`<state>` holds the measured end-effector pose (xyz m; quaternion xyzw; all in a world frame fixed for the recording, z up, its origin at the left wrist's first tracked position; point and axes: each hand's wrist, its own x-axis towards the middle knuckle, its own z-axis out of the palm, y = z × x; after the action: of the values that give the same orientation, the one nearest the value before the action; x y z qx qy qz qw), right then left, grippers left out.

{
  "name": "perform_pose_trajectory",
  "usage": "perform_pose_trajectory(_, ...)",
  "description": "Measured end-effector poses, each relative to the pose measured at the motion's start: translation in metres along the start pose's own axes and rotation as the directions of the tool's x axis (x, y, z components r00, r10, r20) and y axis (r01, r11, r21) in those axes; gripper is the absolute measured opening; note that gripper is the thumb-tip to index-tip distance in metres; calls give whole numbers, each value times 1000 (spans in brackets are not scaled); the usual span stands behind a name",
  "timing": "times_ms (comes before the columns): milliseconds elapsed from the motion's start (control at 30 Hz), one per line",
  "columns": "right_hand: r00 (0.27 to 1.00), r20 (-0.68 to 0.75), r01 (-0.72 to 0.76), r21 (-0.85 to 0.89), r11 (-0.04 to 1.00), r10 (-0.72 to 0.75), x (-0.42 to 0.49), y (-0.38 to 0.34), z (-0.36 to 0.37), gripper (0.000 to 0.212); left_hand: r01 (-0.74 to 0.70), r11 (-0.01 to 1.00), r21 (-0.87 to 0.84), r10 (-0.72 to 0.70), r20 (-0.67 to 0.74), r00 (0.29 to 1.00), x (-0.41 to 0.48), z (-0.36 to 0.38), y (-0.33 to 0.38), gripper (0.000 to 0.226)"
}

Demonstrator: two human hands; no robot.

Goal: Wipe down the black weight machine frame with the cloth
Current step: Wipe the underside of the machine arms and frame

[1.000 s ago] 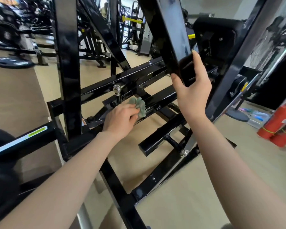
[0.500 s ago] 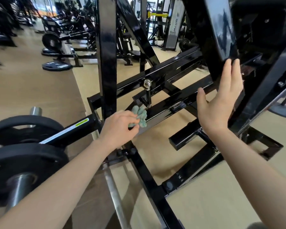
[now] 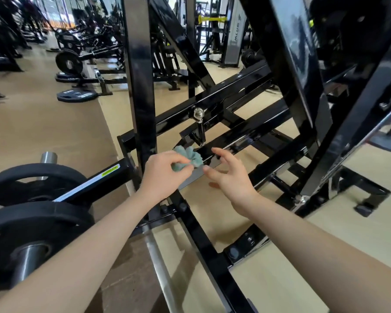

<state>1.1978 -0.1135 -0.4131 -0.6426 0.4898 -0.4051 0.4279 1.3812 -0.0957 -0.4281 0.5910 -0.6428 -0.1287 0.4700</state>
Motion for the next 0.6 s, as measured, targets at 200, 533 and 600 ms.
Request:
perform_pose_trajectory(200,961,234,-265,616,742,149,3,-1,-10,34,128,915,-382,-32,246,969,14,17,33,25)
perform_pose_trajectory(533,830,-375,-61,674,736,413,22,3,-56,16,-65,996,-59,71,112,991,36,38,40,31)
perform_pose_trajectory(600,776,-489,-6,627,779,399,27,9,-67,18,-35,995,93,24,120,993,36,35,30,33)
